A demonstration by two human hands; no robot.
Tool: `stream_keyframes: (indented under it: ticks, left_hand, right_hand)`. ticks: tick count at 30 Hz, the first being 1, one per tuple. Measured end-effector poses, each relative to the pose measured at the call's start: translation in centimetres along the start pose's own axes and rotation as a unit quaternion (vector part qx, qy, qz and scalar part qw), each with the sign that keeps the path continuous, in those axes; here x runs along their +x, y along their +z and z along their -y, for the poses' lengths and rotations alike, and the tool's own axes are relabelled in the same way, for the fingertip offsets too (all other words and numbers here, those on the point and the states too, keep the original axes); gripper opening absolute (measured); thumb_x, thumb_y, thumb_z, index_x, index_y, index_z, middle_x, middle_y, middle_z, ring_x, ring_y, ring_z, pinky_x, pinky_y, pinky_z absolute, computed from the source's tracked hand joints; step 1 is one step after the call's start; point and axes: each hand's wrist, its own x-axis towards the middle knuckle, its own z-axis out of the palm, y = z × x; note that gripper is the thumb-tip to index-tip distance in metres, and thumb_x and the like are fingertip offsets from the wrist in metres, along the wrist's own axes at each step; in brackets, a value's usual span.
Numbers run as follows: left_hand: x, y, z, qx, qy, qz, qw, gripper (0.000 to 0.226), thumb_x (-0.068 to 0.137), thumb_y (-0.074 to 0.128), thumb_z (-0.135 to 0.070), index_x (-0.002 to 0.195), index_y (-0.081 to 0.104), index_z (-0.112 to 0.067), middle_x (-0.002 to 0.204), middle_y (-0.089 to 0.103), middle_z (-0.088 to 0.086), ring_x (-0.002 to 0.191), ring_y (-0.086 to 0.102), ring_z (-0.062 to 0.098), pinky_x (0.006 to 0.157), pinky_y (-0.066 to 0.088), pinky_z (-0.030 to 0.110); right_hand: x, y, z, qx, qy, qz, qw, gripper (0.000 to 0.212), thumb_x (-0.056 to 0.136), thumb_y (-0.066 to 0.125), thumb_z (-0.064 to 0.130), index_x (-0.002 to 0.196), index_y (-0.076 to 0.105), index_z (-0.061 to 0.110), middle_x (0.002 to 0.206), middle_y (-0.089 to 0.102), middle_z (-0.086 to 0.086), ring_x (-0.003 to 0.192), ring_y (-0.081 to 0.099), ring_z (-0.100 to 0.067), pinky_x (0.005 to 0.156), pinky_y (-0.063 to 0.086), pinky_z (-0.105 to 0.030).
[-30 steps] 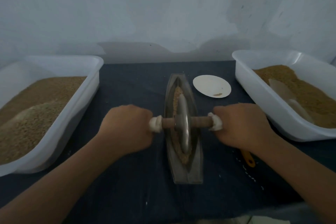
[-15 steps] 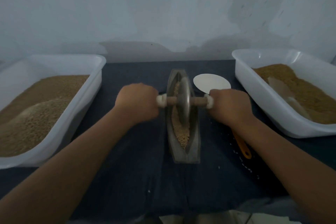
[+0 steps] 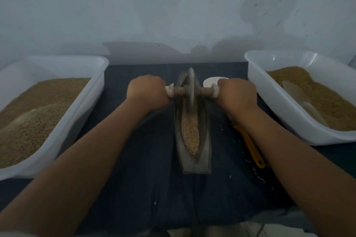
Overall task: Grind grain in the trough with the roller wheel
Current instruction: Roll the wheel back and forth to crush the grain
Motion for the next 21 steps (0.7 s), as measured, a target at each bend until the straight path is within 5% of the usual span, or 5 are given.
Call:
stream_keyframes:
  ticks: [8, 12, 15, 18, 21]
  left_hand:
    - [-11.5, 1.7, 2.6, -0.024, 0.101, -0.084, 0.991, 0.032, 0.072, 0.055, -0.052, 0.058, 0.033, -0.033, 0.049, 0.034, -0.016, 0.042, 0.025, 0.006, 0.047, 0.013, 0.017]
    - [-7.0, 1.1, 1.3, -0.006, 0.050, -0.015, 0.999, 0.029, 0.077, 0.051, -0.052, 0.063, 0.049, -0.027, 0.060, 0.050, -0.011, 0.052, 0.046, 0.014, 0.050, 0.031, 0.025]
    - [-1.6, 0.0, 0.5, -0.012, 0.013, 0.010, 1.000, 0.031, 0.081, 0.055, -0.052, 0.067, 0.054, -0.024, 0.072, 0.058, -0.006, 0.067, 0.060, 0.025, 0.064, 0.051, 0.035]
    - [-0.3, -0.2, 0.2, -0.030, -0.006, 0.027, 0.999, 0.037, 0.084, 0.058, -0.058, 0.071, 0.060, -0.024, 0.075, 0.063, -0.004, 0.068, 0.061, 0.023, 0.066, 0.052, 0.035]
    - [-3.6, 0.1, 0.5, -0.023, 0.020, 0.026, 0.999, 0.026, 0.082, 0.058, -0.049, 0.069, 0.058, -0.026, 0.071, 0.061, -0.007, 0.064, 0.058, 0.019, 0.061, 0.045, 0.032]
  right_hand:
    - [-8.7, -1.9, -1.0, -0.005, -0.121, -0.036, 0.992, 0.025, 0.079, 0.047, 0.049, 0.069, 0.032, 0.033, 0.057, 0.033, 0.012, 0.044, 0.036, -0.015, 0.041, 0.034, -0.027]
    - [-4.6, -0.4, -0.8, -0.030, -0.042, 0.010, 0.999, 0.036, 0.097, 0.040, 0.053, 0.071, 0.047, 0.029, 0.059, 0.049, 0.008, 0.049, 0.049, -0.016, 0.049, 0.047, -0.034]
    - [-0.7, 0.7, -0.4, -0.018, -0.025, -0.034, 0.999, 0.051, 0.086, 0.072, 0.030, 0.060, 0.028, 0.031, 0.051, 0.033, 0.011, 0.043, 0.029, -0.009, 0.045, 0.032, -0.024]
    - [0.4, 0.1, -0.1, 0.008, -0.035, -0.025, 0.999, 0.062, 0.079, 0.082, 0.031, 0.056, 0.025, 0.033, 0.049, 0.034, 0.012, 0.042, 0.034, -0.013, 0.044, 0.042, -0.028]
    - [-2.4, -0.2, -0.3, -0.037, -0.034, -0.030, 0.998, 0.048, 0.092, 0.067, 0.034, 0.060, 0.031, 0.030, 0.051, 0.037, 0.008, 0.043, 0.033, -0.012, 0.044, 0.041, -0.029]
